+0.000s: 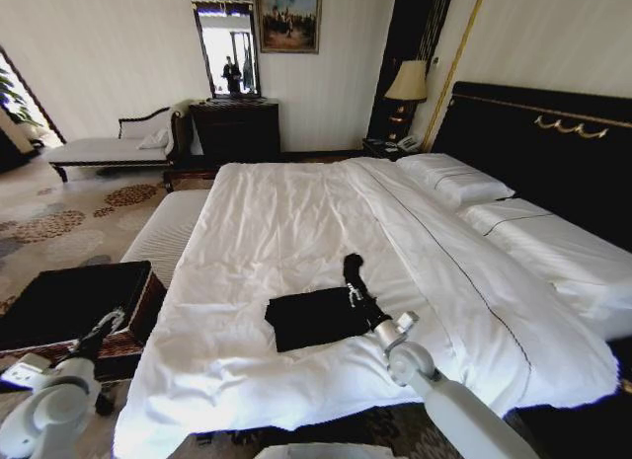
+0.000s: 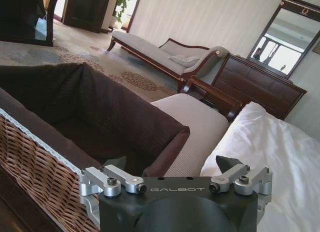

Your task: Fold the clothes on the bed and place them into the basket.

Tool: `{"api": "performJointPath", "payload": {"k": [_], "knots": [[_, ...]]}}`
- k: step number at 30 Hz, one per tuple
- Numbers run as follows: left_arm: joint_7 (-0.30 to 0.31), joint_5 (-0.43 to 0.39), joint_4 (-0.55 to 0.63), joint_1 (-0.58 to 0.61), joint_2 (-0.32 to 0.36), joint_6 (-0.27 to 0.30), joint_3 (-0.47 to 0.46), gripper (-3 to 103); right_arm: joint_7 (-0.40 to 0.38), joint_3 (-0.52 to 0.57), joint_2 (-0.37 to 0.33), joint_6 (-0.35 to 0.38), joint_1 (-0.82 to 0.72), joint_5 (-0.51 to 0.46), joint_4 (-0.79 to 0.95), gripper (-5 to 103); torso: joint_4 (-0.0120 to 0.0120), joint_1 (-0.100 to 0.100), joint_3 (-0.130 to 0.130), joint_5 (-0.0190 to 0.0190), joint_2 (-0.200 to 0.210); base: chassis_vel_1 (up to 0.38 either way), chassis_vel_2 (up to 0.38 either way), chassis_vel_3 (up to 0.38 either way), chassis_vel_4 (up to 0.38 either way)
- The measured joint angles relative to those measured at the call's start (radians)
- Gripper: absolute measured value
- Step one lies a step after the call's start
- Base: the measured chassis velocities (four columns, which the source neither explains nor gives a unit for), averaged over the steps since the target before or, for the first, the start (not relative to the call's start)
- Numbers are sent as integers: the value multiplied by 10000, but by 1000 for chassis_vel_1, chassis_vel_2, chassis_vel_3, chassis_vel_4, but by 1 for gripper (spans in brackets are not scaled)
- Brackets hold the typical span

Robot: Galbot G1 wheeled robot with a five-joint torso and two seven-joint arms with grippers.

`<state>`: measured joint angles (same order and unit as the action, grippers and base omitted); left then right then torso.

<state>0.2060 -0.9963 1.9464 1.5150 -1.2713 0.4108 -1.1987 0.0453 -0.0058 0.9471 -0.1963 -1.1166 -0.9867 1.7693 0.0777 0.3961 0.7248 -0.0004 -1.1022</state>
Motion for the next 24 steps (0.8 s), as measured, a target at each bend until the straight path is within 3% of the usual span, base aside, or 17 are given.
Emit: {"api": "performJointPath", "payload": {"k": [12,24], "knots": [[0,9,78,-113,-133,13,178,100,98,-1835,5,-190,786,413,-681,2,3,0,0,2,0,0,0,0,0],[50,152,452,-1,-512,103,567,100,201,-2967,311,-441,1711,738,-1537,2,1,0,0,3,0,0,0,0,0]]}}
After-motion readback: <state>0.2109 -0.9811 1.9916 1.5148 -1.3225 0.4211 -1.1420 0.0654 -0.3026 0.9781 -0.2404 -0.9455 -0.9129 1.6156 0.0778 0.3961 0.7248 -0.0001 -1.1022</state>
